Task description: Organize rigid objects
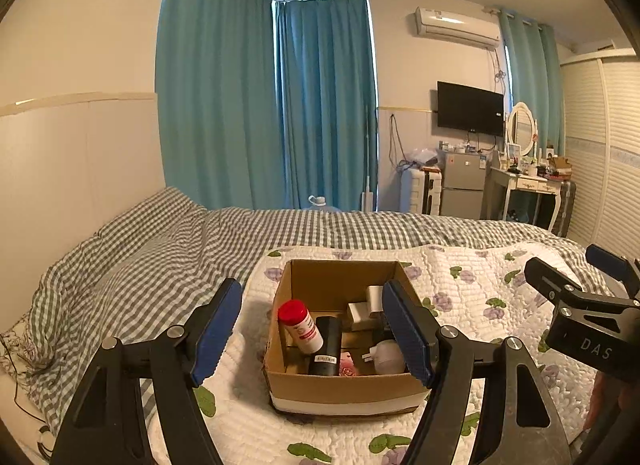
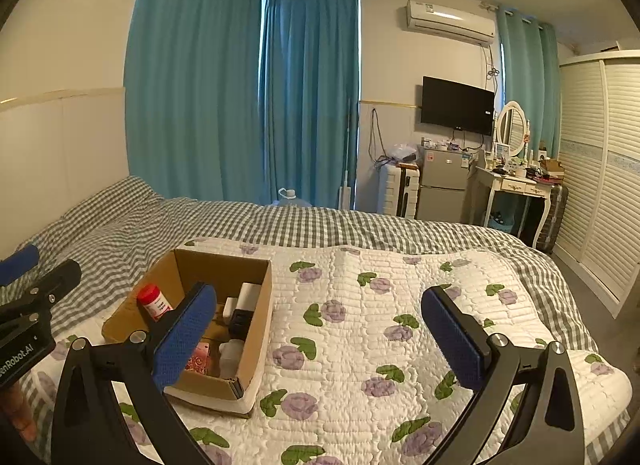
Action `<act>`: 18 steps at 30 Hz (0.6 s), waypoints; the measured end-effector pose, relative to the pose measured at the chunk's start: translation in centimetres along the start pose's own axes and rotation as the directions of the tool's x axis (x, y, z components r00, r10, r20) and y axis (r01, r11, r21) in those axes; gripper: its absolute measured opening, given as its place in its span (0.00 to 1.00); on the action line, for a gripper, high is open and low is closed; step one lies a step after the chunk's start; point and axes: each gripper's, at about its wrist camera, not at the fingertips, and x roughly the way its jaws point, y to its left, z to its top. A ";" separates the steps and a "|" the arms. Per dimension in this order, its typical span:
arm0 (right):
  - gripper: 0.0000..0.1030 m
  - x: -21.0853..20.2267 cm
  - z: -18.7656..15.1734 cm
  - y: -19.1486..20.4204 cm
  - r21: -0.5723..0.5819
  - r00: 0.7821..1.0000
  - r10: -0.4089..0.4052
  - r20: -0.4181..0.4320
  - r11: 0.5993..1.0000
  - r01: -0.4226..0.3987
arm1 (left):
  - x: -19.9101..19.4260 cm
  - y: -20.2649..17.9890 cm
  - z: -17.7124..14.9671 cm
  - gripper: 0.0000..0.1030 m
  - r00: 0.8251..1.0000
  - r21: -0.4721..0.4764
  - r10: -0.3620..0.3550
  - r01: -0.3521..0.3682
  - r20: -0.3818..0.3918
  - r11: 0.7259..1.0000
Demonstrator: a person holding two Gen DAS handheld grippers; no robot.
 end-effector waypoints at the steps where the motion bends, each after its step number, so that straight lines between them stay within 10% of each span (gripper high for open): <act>1: 1.00 0.0 0.0 0.1 -0.001 1.000 -0.001 -0.002 1.000 0.001 | 0.0 0.0 0.0 0.74 1.000 0.000 0.001 -0.001 -0.002 1.000; 18: 1.00 0.1 -0.1 0.4 0.003 1.000 -0.005 -0.014 1.000 0.005 | 0.4 0.0 -0.3 0.74 0.999 0.005 -0.021 0.021 -0.024 1.000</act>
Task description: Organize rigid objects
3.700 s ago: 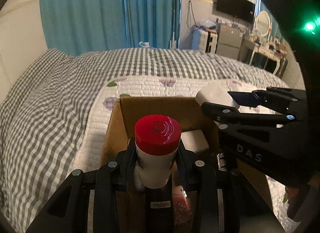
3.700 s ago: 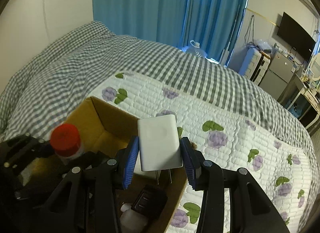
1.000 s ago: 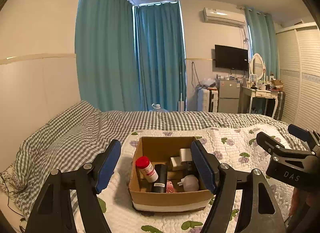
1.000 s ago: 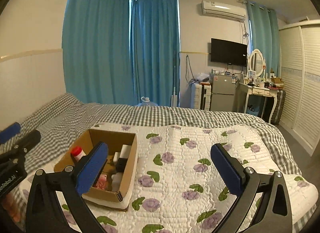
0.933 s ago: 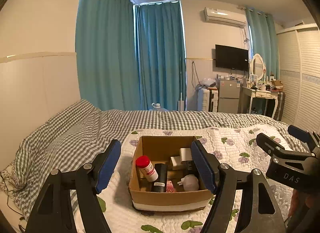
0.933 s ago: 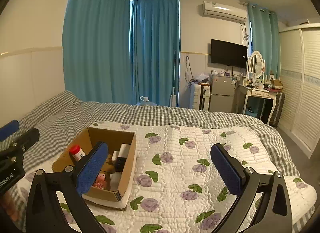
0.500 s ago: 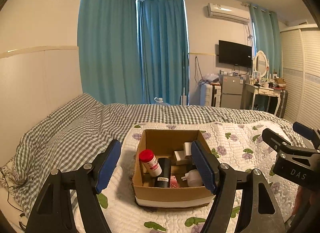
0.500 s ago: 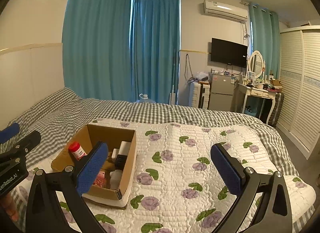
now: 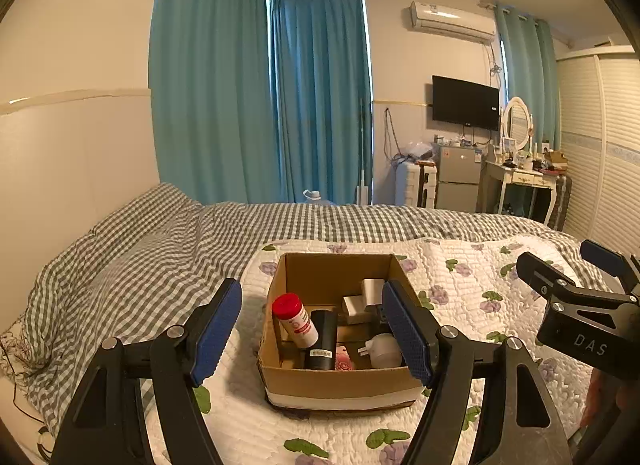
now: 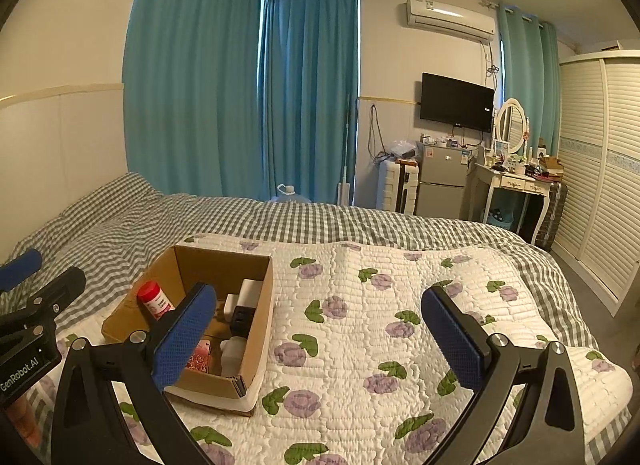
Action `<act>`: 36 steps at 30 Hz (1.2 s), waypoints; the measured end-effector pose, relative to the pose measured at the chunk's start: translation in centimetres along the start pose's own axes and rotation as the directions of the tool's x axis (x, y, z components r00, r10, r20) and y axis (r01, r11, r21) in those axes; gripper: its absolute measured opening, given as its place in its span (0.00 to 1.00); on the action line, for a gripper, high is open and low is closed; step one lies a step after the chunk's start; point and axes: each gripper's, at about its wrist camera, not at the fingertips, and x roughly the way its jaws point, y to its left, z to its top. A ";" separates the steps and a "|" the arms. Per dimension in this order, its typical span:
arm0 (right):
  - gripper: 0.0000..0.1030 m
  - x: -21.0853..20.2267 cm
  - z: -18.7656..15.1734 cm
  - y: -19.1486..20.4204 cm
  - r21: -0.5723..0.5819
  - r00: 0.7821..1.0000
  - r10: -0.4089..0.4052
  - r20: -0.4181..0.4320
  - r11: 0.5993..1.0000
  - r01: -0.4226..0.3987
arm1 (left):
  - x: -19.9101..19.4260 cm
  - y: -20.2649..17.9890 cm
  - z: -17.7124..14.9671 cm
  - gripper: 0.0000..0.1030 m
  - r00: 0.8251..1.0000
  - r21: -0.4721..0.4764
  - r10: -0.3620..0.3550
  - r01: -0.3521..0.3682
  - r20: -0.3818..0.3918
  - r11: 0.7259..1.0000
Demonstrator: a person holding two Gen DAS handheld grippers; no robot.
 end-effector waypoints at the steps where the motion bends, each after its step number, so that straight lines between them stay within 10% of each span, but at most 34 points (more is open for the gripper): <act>1: 1.00 0.1 0.0 0.0 0.001 1.000 0.001 -0.002 1.000 -0.001 | 0.0 0.0 0.0 0.74 1.000 -0.003 0.001 -0.001 -0.003 1.000; 36: 1.00 0.6 -0.3 0.8 -0.012 1.000 -0.007 -0.025 1.000 0.006 | 0.2 0.7 -0.1 0.74 1.000 -0.019 -0.014 0.014 -0.023 1.000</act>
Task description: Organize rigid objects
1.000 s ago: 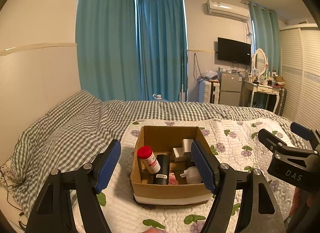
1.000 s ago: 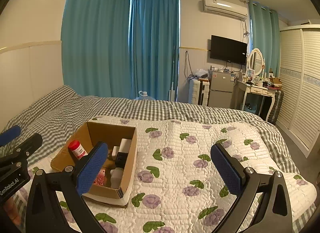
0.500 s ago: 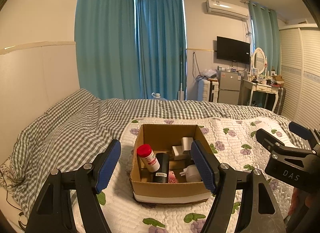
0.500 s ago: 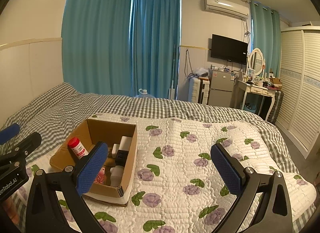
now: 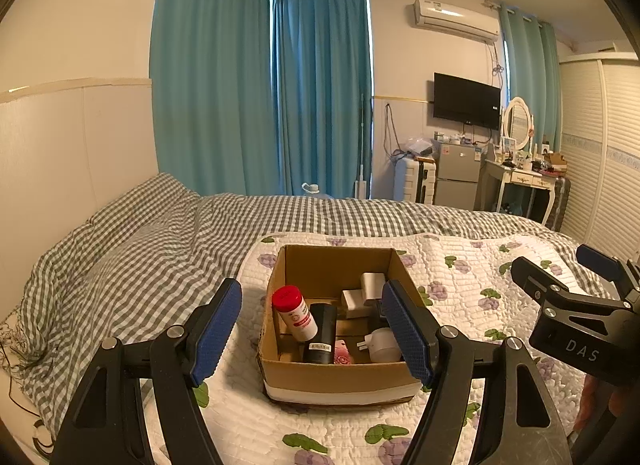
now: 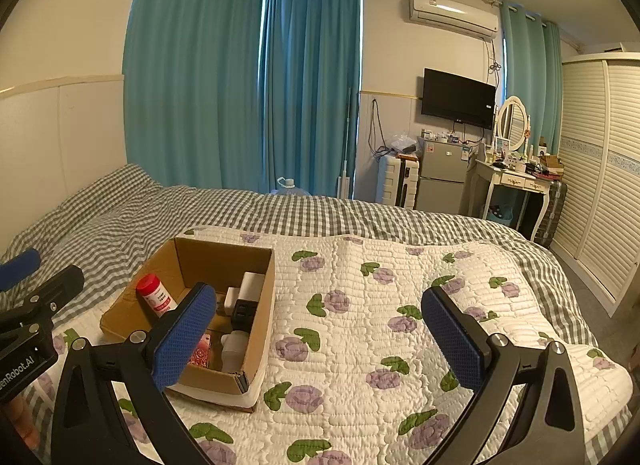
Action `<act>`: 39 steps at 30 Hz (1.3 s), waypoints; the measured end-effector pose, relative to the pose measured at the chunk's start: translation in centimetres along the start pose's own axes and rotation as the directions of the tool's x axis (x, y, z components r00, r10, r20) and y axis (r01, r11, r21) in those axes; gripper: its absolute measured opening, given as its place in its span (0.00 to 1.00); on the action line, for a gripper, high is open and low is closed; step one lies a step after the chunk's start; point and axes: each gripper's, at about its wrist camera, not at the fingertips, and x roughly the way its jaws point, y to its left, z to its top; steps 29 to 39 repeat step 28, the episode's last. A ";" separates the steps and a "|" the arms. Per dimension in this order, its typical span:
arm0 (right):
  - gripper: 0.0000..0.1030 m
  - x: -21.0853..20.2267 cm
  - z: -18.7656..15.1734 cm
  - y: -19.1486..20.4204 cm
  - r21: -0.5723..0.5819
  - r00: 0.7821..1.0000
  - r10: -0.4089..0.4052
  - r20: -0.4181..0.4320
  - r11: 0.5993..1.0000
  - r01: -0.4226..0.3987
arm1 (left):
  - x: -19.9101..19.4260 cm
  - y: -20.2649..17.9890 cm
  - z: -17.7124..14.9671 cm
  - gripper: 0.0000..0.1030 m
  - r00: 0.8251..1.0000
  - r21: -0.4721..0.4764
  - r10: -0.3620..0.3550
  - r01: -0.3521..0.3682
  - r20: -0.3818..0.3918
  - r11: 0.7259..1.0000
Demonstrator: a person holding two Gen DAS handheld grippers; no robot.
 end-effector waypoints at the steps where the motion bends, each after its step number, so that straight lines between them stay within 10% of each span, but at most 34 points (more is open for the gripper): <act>1: 1.00 0.0 0.0 0.0 0.000 1.000 0.001 -0.002 1.000 -0.001 | 0.0 0.0 0.0 0.74 1.000 0.000 0.001 -0.001 0.000 1.000; 39: 1.00 0.0 0.1 0.5 -0.001 1.000 0.002 -0.021 1.000 -0.002 | 0.5 0.4 -0.6 0.74 1.000 0.003 0.001 -0.001 -0.020 1.000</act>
